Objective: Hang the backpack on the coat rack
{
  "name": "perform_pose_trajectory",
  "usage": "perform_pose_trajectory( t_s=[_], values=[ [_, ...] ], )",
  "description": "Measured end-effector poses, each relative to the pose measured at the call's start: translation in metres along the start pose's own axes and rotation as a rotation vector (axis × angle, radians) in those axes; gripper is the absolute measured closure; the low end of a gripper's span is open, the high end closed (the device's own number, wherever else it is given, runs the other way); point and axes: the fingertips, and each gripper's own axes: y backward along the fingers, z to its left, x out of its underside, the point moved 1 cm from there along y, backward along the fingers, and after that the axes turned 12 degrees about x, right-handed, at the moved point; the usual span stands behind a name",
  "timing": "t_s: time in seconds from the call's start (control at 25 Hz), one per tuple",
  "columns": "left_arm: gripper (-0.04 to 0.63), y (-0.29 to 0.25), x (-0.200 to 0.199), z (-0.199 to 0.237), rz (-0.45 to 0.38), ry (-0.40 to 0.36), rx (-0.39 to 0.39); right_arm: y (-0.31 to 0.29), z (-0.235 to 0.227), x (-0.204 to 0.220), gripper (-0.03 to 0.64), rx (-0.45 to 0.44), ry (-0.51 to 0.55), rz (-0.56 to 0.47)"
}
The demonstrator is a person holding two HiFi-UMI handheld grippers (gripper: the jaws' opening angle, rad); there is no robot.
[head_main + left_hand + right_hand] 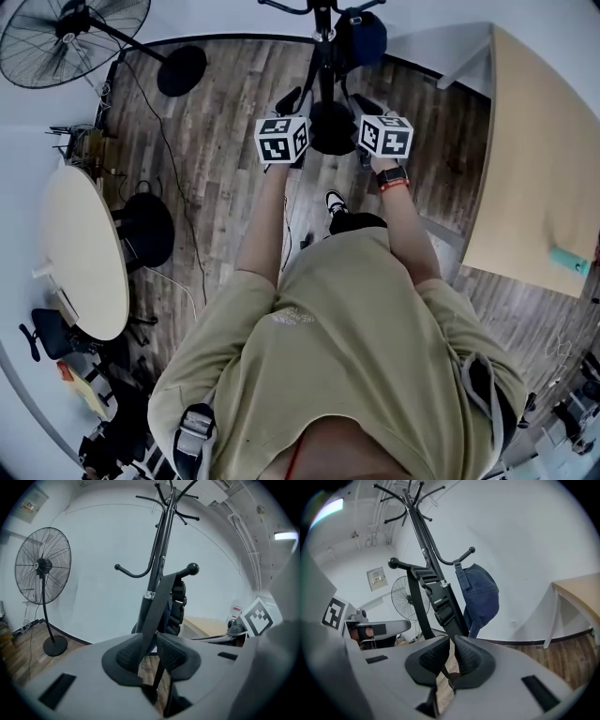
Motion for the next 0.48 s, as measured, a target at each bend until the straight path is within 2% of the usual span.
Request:
perform_pose_trajectory(
  t_s=[0.48],
  values=[
    [0.506, 0.072, -0.019, -0.055, -0.072, -0.048, -0.001, 0.086, 0.015, -0.015, 0.579, 0.03, 0.065, -0.083]
  ],
)
